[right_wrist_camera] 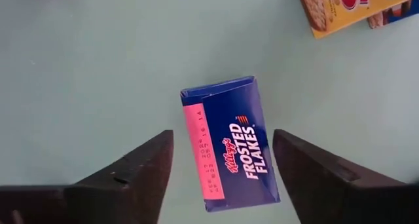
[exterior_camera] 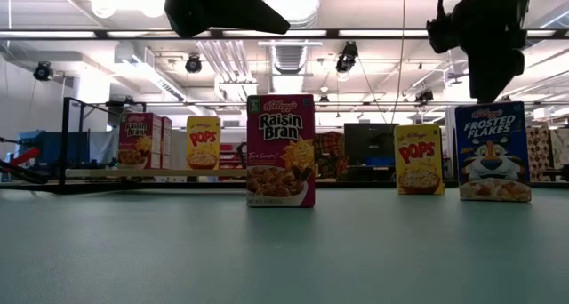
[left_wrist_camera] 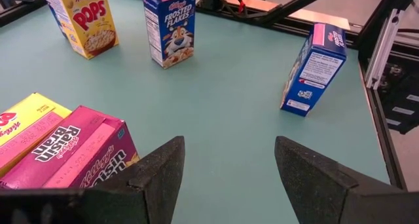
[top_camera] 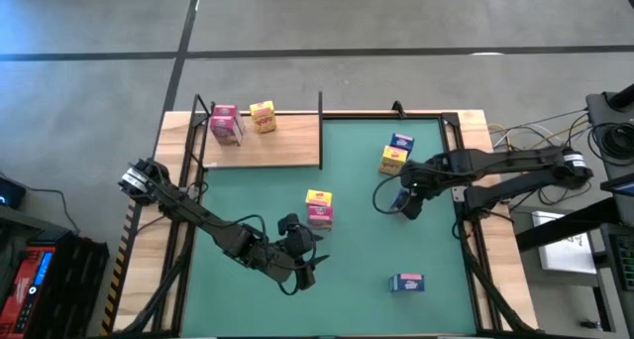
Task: Stack cereal on shelf
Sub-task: Put the middle blue cereal box on the shelf
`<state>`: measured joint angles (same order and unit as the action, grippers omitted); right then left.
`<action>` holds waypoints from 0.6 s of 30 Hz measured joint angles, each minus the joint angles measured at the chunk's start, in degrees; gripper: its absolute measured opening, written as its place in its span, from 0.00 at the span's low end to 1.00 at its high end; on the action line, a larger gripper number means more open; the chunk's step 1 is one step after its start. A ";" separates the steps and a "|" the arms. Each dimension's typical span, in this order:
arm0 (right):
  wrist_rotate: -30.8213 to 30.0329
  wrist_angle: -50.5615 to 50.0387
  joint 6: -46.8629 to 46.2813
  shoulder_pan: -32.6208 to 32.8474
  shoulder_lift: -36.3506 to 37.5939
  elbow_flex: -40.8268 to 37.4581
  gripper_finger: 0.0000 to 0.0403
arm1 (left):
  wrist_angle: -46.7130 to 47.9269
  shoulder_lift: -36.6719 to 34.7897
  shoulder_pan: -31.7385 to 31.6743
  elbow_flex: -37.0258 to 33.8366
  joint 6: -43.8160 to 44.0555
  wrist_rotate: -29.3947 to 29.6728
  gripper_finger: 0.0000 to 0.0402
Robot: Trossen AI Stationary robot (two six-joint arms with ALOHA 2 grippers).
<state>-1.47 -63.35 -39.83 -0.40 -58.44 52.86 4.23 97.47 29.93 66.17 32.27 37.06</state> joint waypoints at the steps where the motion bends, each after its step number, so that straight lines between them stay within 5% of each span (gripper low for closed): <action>1: 0.00 0.00 0.00 0.00 -0.63 0.00 0.65 | 0.00 0.00 0.00 0.00 0.00 -0.02 0.55; 10: -0.02 -0.19 3.43 0.00 -5.76 0.00 0.71 | 0.07 0.00 0.00 0.00 0.00 -0.09 0.55; 18: 0.41 -0.39 5.50 0.00 -9.73 0.00 0.62 | 0.09 -0.02 0.02 -0.11 0.02 -0.22 0.55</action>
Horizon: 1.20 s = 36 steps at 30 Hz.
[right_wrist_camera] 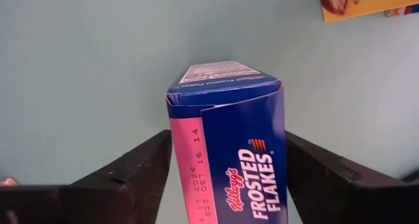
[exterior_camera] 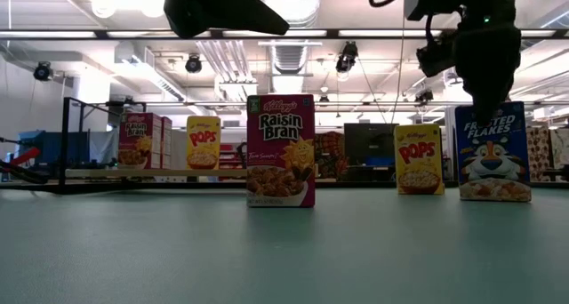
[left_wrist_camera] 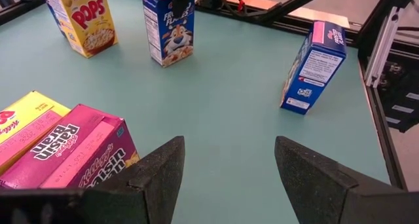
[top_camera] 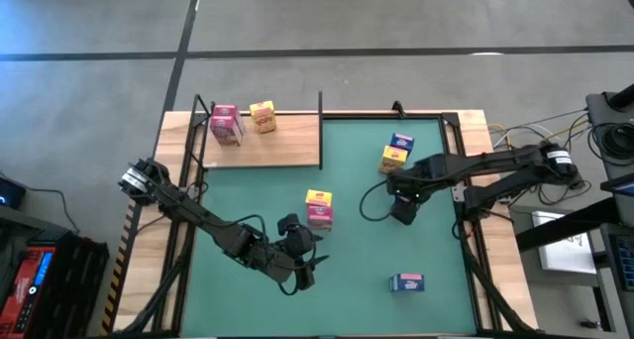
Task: Stack cereal on shelf
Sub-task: Put the middle blue cereal box on the shelf
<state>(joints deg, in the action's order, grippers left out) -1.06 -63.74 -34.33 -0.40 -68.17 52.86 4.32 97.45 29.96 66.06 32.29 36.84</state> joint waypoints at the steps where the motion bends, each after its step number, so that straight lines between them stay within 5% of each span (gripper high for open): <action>1: 0.02 0.00 0.46 0.00 -0.36 0.00 0.60 | -0.02 0.00 0.02 0.00 0.00 0.00 0.55; 15: 1.53 2.40 0.99 0.00 -0.91 0.02 0.23 | 3.38 -0.11 1.11 0.00 4.80 0.04 0.55; 27: -2.93 4.15 6.44 0.02 -1.36 12.85 0.27 | 8.51 -2.30 3.56 0.57 9.40 4.49 0.55; 36: -6.57 22.50 20.35 -0.09 -1.36 17.81 0.25 | 16.25 -3.02 4.76 0.57 14.65 7.74 0.55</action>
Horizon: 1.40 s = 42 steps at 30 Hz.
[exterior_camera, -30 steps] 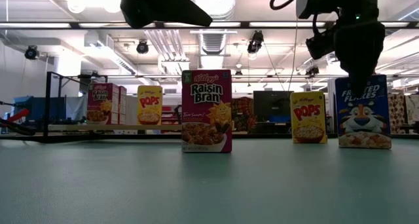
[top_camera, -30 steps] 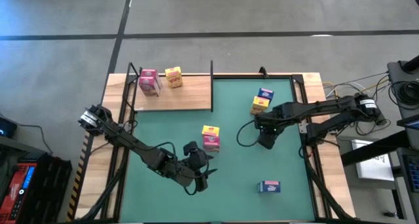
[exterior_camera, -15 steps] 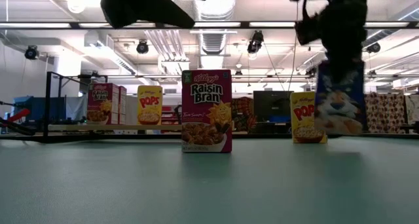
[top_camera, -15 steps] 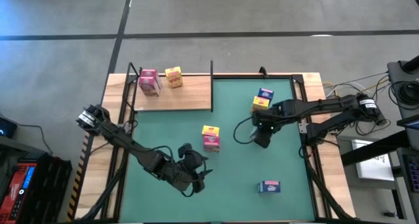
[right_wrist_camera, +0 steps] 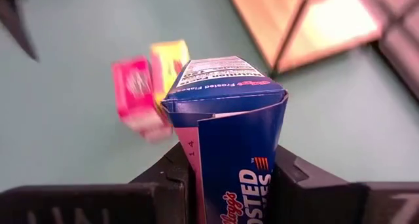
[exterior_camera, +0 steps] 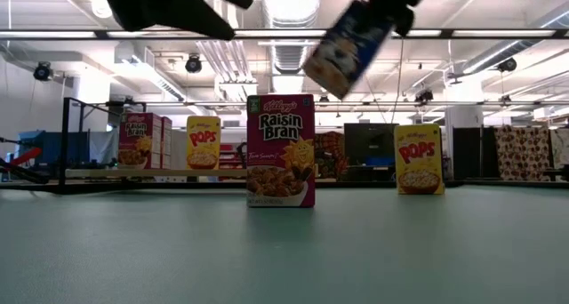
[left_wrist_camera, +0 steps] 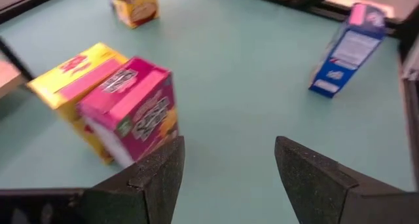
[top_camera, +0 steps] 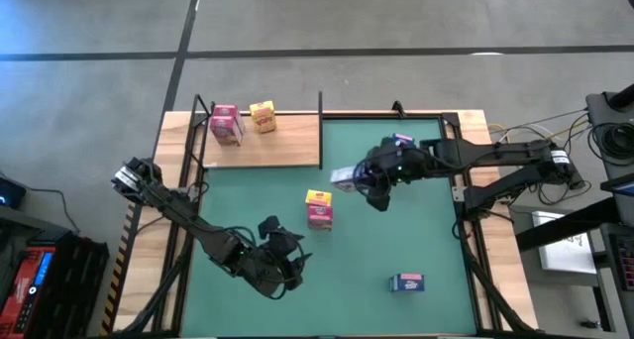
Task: Stack cereal on shelf
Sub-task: Put the middle blue cereal box on the shelf
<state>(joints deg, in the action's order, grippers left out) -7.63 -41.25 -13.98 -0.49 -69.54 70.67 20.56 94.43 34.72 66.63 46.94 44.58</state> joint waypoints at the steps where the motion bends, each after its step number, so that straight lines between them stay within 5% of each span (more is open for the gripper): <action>1: 0.03 1.82 1.26 -0.22 0.00 0.06 0.26 | 1.02 -0.04 0.00 0.00 0.85 0.06 0.55; 14: 0.02 21.20 9.31 -5.96 -2.22 0.40 0.26 | 4.55 -0.74 0.00 0.00 2.72 1.42 0.55; 35: 0.56 18.73 22.18 -20.42 -22.75 21.58 0.28 | 25.70 -4.31 -0.15 0.00 14.96 1.59 0.55; 42: 6.14 10.43 24.45 -23.35 -31.57 31.89 0.28 | 28.28 -4.59 -0.22 0.00 16.90 1.59 0.55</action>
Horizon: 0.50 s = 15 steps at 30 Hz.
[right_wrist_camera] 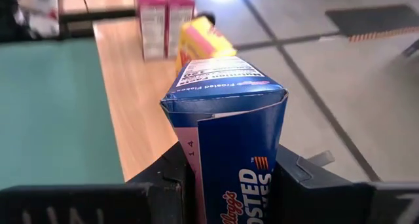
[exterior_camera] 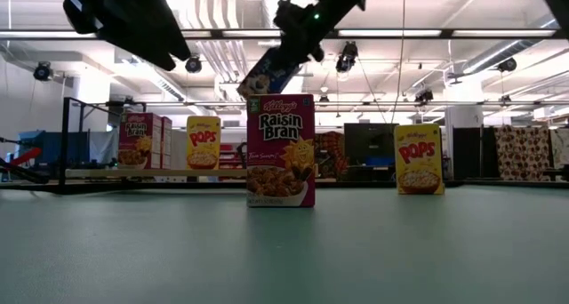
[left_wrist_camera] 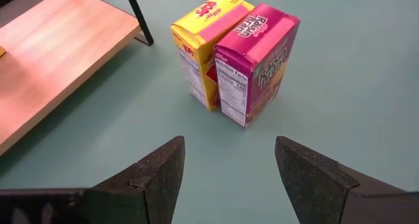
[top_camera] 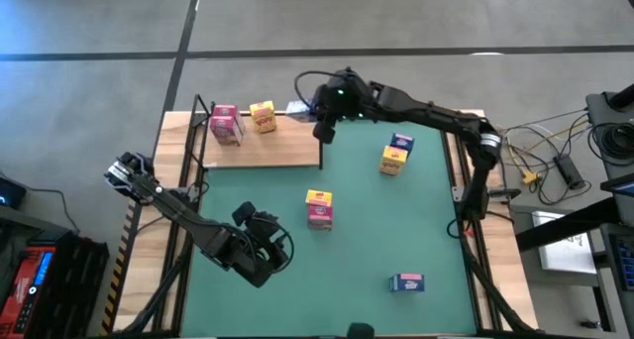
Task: Stack cereal on shelf
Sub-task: Put the middle blue cereal box on the shelf
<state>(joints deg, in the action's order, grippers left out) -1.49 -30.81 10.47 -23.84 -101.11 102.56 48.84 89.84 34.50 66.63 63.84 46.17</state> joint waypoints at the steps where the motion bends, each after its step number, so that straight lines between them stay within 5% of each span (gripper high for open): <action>1: 0.01 -1.65 0.73 -0.16 -1.24 1.78 0.28 | 0.12 0.00 0.00 0.00 0.23 0.00 0.55; 15: 0.44 -22.44 4.90 -2.84 -16.56 29.32 0.28 | 3.22 0.00 0.00 0.00 5.76 -0.13 0.55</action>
<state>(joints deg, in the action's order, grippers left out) -1.05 -53.25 15.37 -26.68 -117.67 131.89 52.06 89.84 34.50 66.63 69.60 46.04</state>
